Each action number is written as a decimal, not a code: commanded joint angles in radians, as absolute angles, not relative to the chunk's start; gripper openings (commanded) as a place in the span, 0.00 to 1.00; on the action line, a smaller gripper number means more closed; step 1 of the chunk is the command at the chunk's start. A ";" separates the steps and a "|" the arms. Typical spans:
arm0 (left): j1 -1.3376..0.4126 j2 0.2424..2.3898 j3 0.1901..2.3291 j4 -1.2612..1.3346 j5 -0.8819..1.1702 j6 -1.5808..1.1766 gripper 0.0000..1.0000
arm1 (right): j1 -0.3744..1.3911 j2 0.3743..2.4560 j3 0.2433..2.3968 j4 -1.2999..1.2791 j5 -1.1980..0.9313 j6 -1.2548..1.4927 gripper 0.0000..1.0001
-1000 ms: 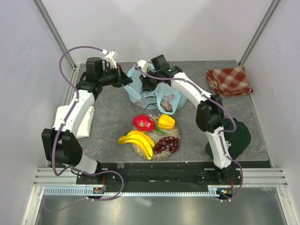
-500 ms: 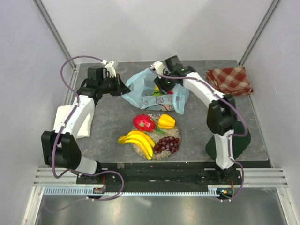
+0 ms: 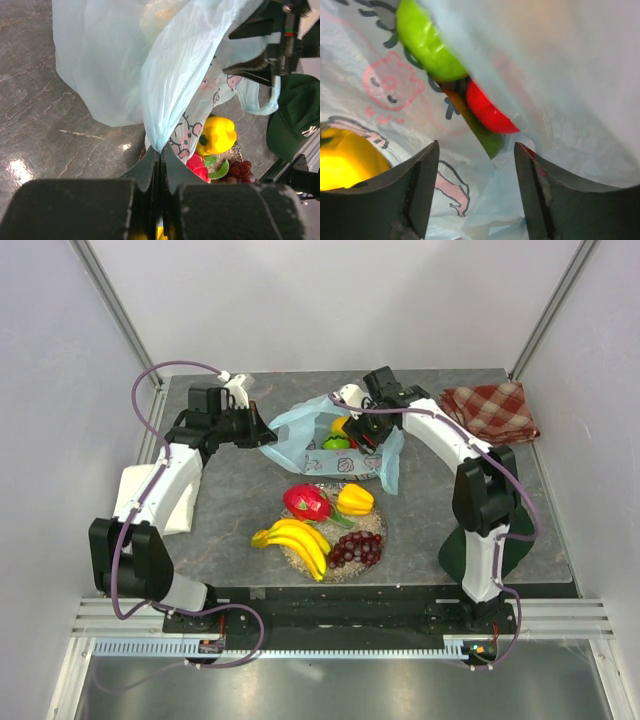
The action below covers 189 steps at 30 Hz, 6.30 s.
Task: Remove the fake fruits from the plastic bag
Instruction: Adjust the plastic bag at the center of the board, then take out the fake fruit from the plastic bag, then place the fake fruit in the plastic bag, then take out the fake fruit from the plastic bag.
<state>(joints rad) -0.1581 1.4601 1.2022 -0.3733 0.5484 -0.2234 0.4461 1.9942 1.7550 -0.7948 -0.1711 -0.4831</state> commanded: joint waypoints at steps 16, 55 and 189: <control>-0.153 1.468 1.247 -0.385 0.560 -0.156 0.02 | 0.333 2.221 1.997 -0.758 -0.219 -0.233 0.95; -0.155 1.476 1.261 -0.388 0.555 -0.141 0.02 | 0.314 2.244 2.080 -0.716 -0.368 -0.178 0.62; -0.147 1.671 1.430 -0.327 0.584 -0.206 0.02 | 0.370 2.088 1.775 -0.546 -0.379 0.101 0.98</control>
